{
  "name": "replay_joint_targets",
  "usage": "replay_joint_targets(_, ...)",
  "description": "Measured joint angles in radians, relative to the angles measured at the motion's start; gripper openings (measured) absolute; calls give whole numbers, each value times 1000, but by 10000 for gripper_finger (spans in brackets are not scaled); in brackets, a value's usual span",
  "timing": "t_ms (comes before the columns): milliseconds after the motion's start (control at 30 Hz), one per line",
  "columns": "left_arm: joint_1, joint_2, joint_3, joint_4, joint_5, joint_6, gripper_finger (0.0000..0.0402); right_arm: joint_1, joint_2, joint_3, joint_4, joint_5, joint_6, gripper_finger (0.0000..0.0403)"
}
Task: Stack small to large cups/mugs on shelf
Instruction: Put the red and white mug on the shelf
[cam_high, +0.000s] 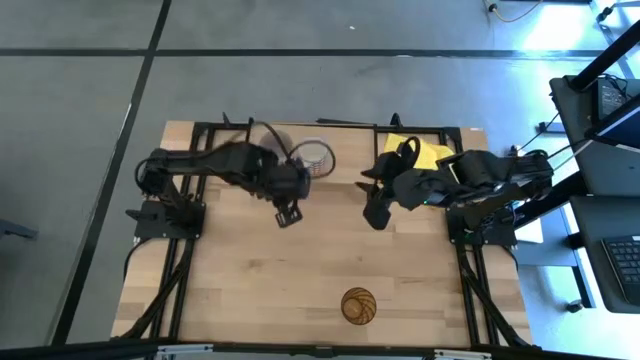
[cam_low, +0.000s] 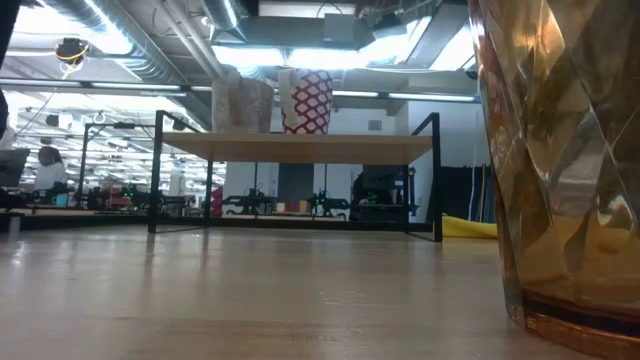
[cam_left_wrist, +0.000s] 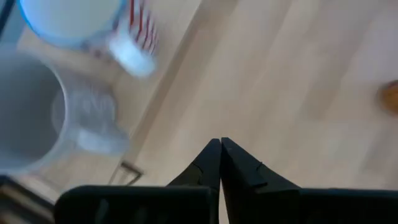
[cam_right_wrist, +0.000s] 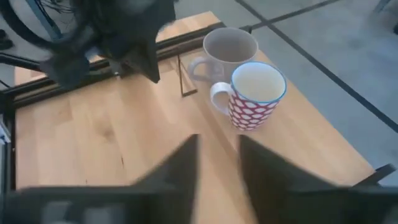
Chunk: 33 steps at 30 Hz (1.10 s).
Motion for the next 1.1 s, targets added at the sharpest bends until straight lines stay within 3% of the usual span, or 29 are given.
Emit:
replay_joint_targets(67, -10, -24, -103, 36, -28, -24, 1, 4, 2, 0, -1, 8, -8, 58)
replay_joint_targets(133, -10, -72, -215, 121, -44, -43, 1, 10, -2, 0, -1, 33, -18, 18)
replay_joint_targets(333, -14, -268, -566, 594, -176, -54, 0, 10, -45, 0, -19, 57, 29, 5)
replay_joint_targets(500, -24, -361, -789, 713, -212, -173, 0, 10, -59, 0, -42, 57, 55, 4)
replay_joint_targets(667, -85, -375, -853, 718, -364, -287, 0, 9, -62, 0, -58, 64, 59, 5)
replay_joint_targets(900, -115, -368, -852, 778, -699, -352, 0, 1, -62, 0, -56, 81, 59, 4)
replay_joint_targets(1100, -115, -367, -852, 778, -750, -329, 0, 0, -62, 0, -56, 82, 55, 3)
